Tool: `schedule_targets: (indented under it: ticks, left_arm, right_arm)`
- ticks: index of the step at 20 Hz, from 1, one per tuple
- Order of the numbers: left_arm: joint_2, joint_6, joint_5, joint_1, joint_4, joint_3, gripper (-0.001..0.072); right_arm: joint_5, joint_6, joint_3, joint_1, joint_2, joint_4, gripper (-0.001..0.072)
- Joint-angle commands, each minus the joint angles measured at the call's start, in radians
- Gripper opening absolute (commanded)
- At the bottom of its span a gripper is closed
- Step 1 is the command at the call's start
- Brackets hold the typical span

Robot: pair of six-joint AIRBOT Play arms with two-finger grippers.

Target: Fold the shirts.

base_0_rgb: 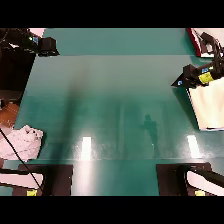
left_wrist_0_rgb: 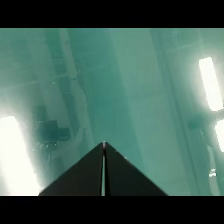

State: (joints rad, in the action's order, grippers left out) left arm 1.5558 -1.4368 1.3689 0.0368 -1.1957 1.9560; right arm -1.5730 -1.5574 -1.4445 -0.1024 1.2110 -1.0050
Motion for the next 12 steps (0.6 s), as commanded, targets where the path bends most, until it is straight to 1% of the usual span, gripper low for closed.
schedule_targets:
  ticks: [1, 12]
  left_arm:
    - [-0.001, 0.000, 0.000, 0.000, 0.000, 0.000, 0.0023]
    - [-0.001, -0.005, 0.000, 0.000, 0.001, 0.000, 0.0023]
  right_arm:
    - [0.003, 0.000, 0.000, 0.001, 0.000, 0.000, 0.0015]
    - [-0.002, 0.000, 0.000, 0.001, 0.000, 0.000, 0.0015]
